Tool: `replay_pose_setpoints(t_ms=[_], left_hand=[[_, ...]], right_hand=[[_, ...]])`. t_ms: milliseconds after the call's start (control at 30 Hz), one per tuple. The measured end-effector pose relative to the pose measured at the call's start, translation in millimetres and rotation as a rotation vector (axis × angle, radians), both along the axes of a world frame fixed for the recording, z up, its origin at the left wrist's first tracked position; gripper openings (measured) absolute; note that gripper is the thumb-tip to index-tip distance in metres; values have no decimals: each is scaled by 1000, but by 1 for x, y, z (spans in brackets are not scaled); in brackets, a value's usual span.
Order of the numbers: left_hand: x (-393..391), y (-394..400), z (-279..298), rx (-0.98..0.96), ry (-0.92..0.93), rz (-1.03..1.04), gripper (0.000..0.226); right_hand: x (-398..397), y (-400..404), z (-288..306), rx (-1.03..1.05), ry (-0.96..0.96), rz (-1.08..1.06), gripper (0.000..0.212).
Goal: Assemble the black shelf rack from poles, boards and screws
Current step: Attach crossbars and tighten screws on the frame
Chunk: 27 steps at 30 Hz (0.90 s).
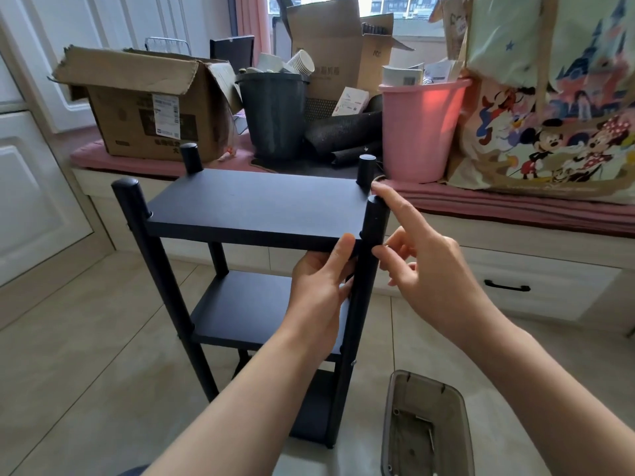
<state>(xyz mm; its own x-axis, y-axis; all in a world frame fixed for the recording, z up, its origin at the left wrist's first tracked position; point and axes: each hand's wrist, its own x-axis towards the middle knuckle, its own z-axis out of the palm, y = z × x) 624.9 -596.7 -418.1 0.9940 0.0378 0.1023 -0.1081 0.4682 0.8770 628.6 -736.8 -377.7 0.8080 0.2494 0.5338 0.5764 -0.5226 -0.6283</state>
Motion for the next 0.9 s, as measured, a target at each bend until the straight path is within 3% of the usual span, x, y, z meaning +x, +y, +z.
replay_pose_setpoints(t_ms=[333, 500, 667, 900], left_hand=[[-2, -14, -1, -31, 8, 87, 31], [-1, -16, -4, -28, 12, 129, 48], [2, -18, -5, -60, 2, 205, 43], [3, -9, -12, 63, -31, 173, 46]], right_hand=[[1, -1, -1, 11, -7, 25, 76], [2, 2, -1, 21, -9, 43, 75], [1, 7, -2, 6, -10, 59, 76], [-4, 4, -2, 29, -24, 38, 76]])
